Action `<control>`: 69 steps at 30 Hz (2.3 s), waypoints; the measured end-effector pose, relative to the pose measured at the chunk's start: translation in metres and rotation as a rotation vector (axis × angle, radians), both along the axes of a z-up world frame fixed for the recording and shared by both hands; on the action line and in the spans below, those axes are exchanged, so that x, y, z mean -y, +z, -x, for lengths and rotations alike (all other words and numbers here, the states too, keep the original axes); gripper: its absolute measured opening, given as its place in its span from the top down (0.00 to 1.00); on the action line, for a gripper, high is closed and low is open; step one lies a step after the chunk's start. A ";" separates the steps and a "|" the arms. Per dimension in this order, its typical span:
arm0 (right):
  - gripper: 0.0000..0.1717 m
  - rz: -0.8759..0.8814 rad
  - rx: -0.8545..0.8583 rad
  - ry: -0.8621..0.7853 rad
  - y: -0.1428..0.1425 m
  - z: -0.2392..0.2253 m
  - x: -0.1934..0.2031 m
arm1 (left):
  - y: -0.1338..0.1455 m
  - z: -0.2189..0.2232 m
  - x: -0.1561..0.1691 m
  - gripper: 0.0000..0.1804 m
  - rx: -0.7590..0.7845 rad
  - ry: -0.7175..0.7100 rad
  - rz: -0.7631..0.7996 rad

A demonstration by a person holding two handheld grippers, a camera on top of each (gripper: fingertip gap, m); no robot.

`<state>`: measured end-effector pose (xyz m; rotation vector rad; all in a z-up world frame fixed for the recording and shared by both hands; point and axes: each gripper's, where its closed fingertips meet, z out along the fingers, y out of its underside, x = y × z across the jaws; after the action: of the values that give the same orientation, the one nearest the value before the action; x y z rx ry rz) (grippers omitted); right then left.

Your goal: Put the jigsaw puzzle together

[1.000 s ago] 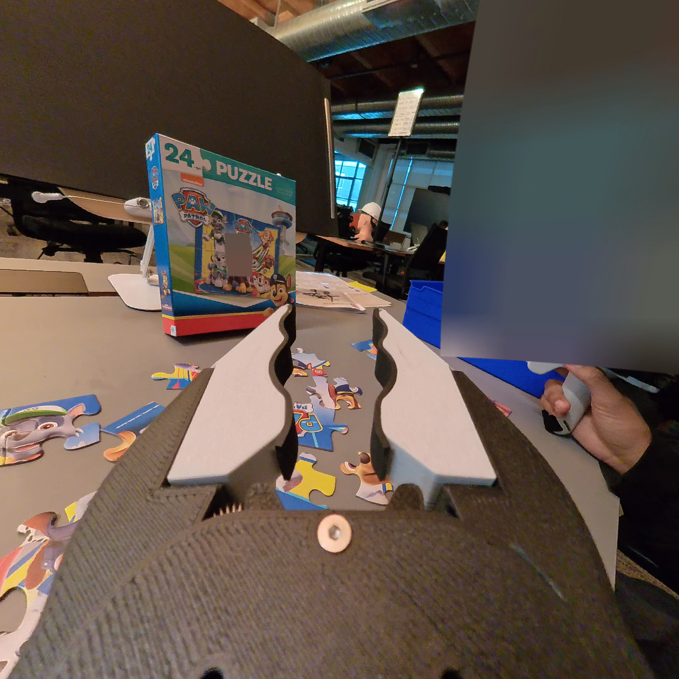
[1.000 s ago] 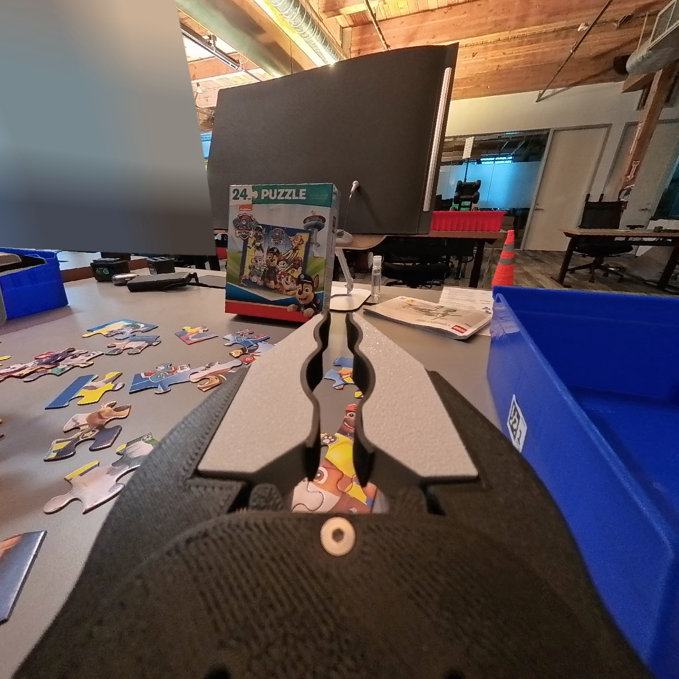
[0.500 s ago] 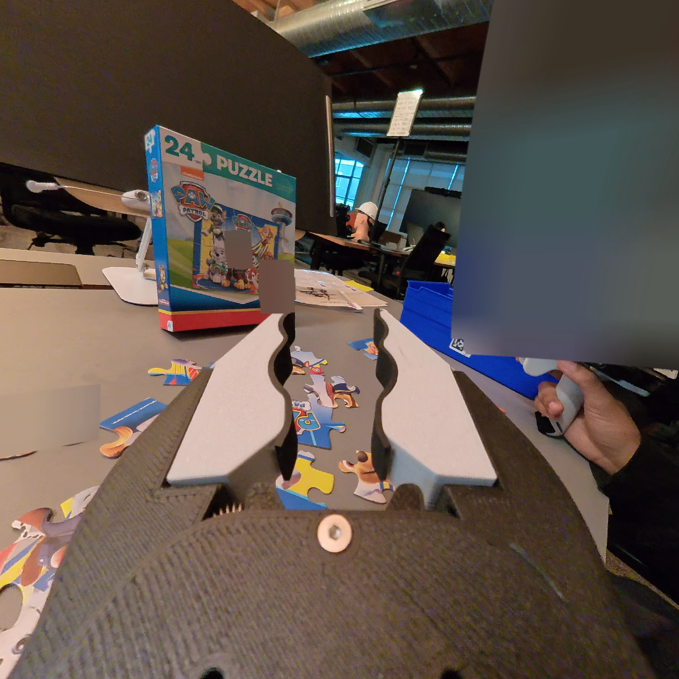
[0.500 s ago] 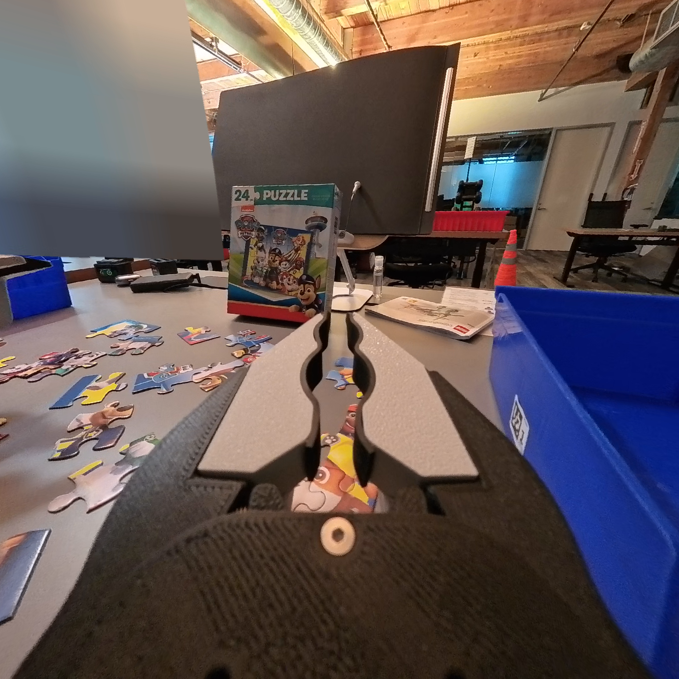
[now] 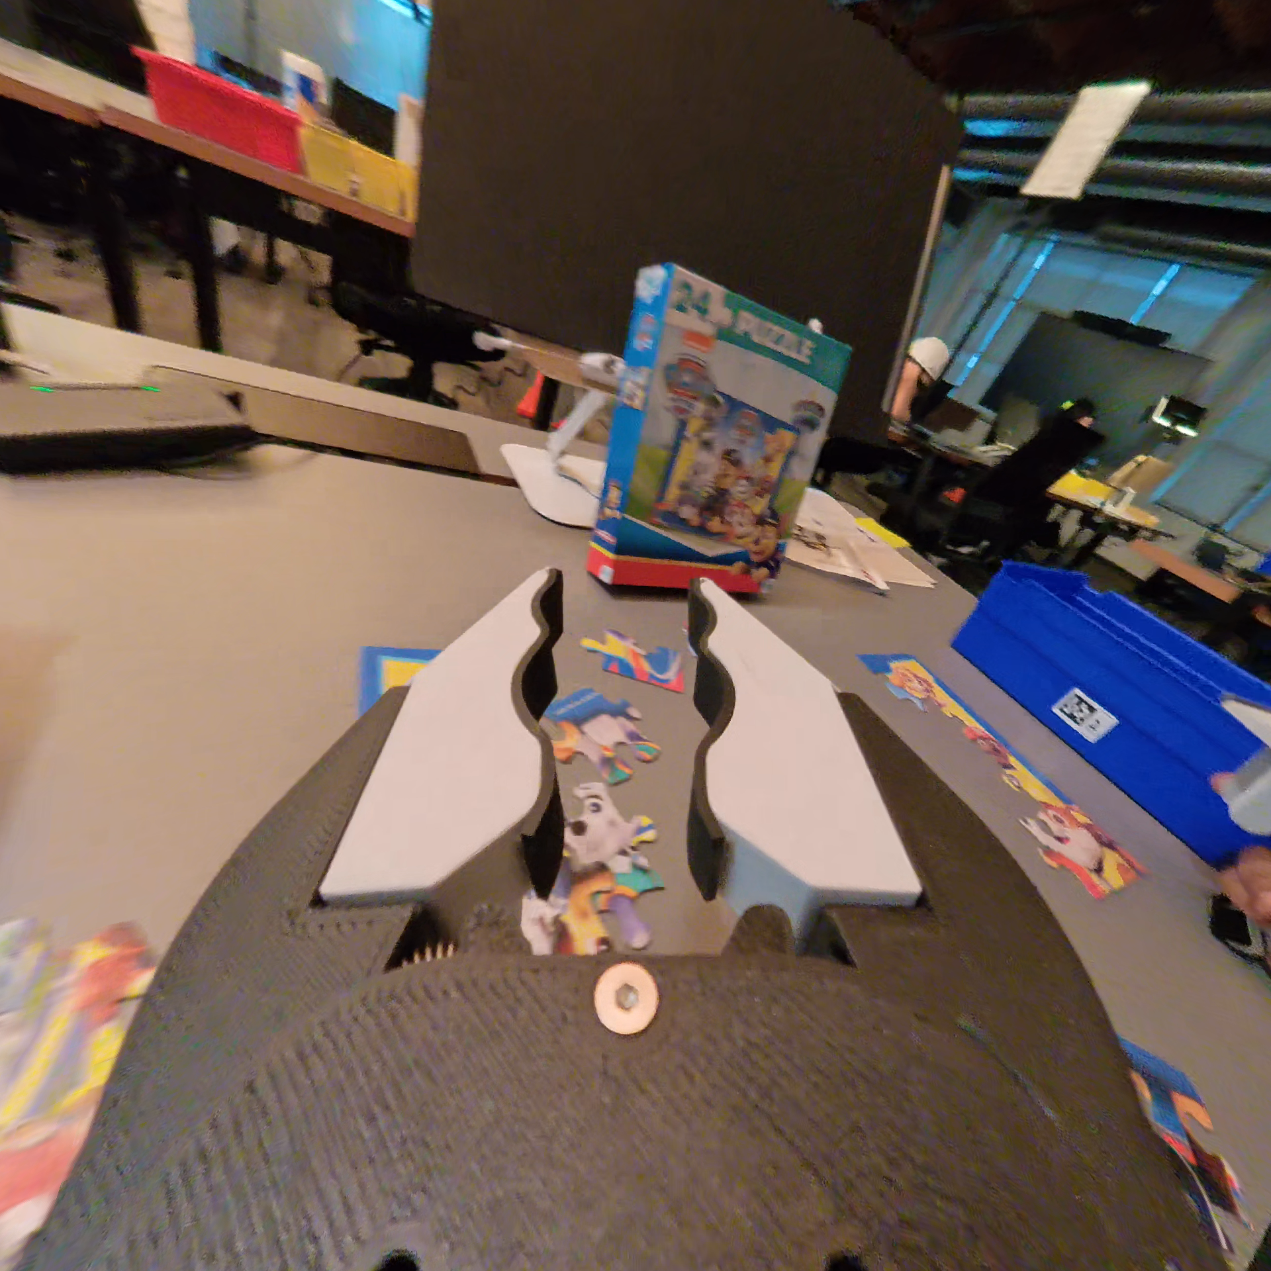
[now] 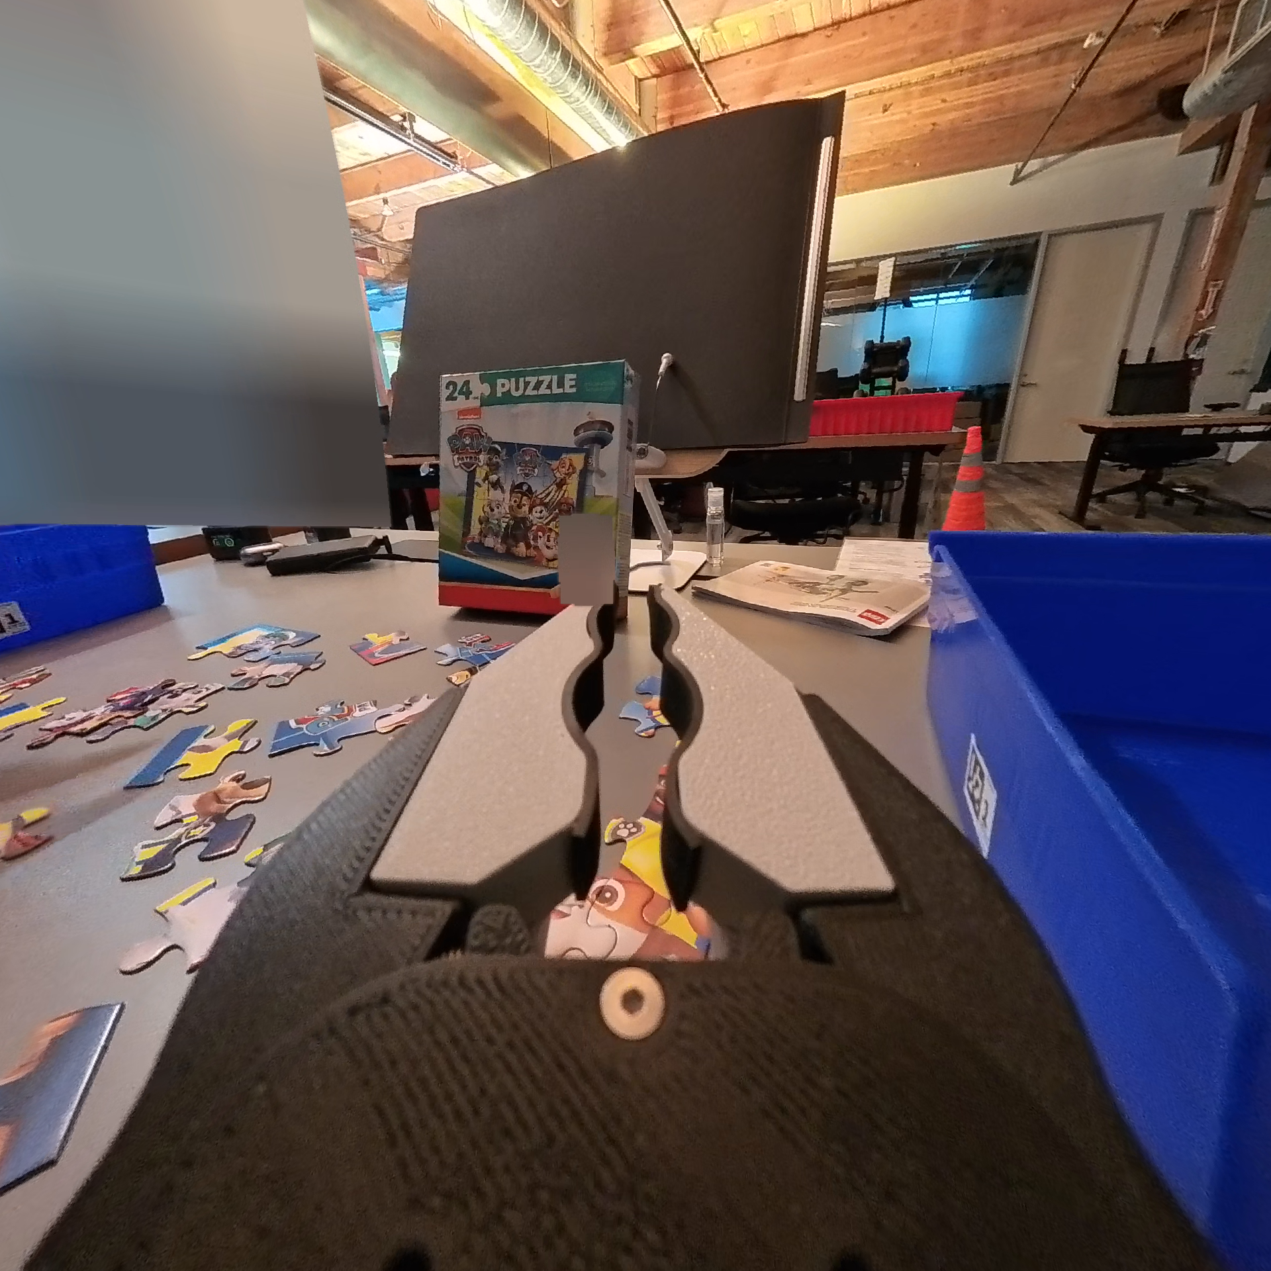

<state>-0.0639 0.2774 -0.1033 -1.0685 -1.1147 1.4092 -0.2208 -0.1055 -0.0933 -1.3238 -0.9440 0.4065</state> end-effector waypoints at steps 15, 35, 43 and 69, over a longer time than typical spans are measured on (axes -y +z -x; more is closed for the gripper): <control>0.96 -0.006 0.002 -0.003 0.000 0.001 0.000 | 0.021 0.003 0.045 0.85 -0.071 0.102 0.030; 0.96 -0.002 -0.001 -0.002 0.000 0.000 0.000 | 0.026 0.004 0.058 0.84 -0.093 0.152 0.039; 0.96 -0.001 -0.001 -0.002 0.000 0.000 0.000 | 0.024 0.005 0.057 0.84 -0.086 0.150 0.042; 0.96 0.000 -0.002 -0.003 0.000 0.000 -0.001 | 0.004 0.009 0.041 0.79 -0.020 0.117 0.139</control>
<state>-0.0641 0.2781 -0.1032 -1.0674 -1.1116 1.4079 -0.2296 -0.1464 -0.0893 -1.3916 -0.9939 0.5825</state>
